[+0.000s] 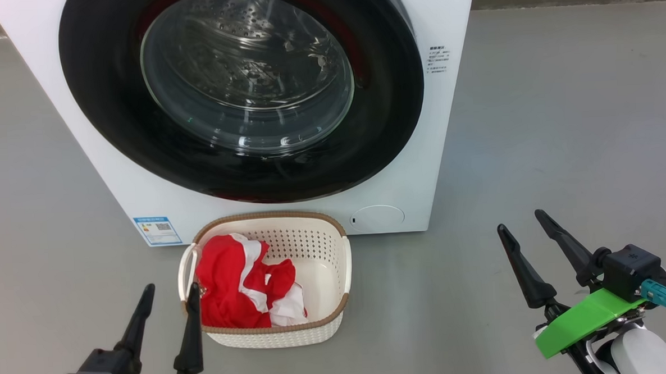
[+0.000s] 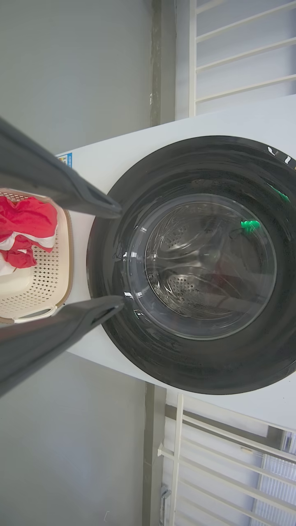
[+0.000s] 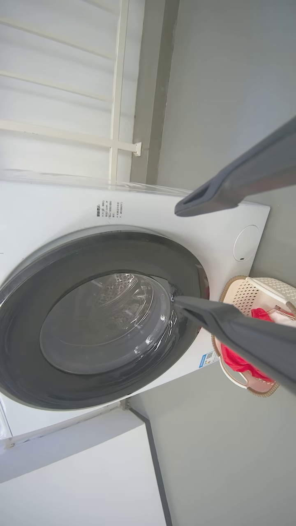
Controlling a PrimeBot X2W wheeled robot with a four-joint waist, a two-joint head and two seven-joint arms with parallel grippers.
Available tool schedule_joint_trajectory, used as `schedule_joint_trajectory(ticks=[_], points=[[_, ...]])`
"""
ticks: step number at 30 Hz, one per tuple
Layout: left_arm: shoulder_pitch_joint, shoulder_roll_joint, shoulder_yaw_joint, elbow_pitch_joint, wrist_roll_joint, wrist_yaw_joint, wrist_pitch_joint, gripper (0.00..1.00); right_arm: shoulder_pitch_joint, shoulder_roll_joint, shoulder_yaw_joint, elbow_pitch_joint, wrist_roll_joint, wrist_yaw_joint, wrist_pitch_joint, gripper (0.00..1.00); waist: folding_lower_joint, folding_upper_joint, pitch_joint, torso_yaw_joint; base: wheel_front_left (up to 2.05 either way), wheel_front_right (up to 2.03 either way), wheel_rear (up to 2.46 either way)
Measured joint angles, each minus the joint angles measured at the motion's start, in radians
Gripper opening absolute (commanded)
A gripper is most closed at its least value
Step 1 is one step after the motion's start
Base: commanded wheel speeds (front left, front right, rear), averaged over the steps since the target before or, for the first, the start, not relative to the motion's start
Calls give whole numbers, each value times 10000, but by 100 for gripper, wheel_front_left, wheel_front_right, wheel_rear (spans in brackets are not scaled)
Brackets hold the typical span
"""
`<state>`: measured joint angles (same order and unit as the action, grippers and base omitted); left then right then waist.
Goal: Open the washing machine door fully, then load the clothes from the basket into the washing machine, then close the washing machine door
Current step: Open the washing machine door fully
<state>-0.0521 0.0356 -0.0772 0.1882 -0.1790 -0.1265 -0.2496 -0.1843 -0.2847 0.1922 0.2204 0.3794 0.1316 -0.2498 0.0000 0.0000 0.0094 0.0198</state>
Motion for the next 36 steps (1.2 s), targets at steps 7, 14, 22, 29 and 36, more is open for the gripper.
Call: schedule_joint_trajectory(ticks=[7, 14, 22, 29, 36], points=[[0, 0, 21, -6, 0, 0, 0, 100, -5, -23, 0, 54, 0, 0, 0, 100, 0, 0, 77, 26, 0, 0, 0], [-4, 0, 31, -29, 0, 0, 0, 100, -397, -115, -59, 150, 44, 0, 0, 100, 0, 0, 239, 62, 0, 0, 0], [-127, -2, 33, -73, 0, 0, 0, 100, -1145, -276, -286, 58, 539, 0, -2, 100, 0, 0, 553, 118, 0, 0, 0], [-432, -2, 15, -198, -88, 0, 0, 100, -1839, -502, -407, 48, 1106, 0, -2, 100, 0, 0, 949, 231, 0, 0, 0], [-673, -4, -17, -418, -263, 52, 0, 100, -2492, -809, -441, 217, 1645, 0, -2, 100, 0, 0, 1326, 368, 0, 0, 0]])
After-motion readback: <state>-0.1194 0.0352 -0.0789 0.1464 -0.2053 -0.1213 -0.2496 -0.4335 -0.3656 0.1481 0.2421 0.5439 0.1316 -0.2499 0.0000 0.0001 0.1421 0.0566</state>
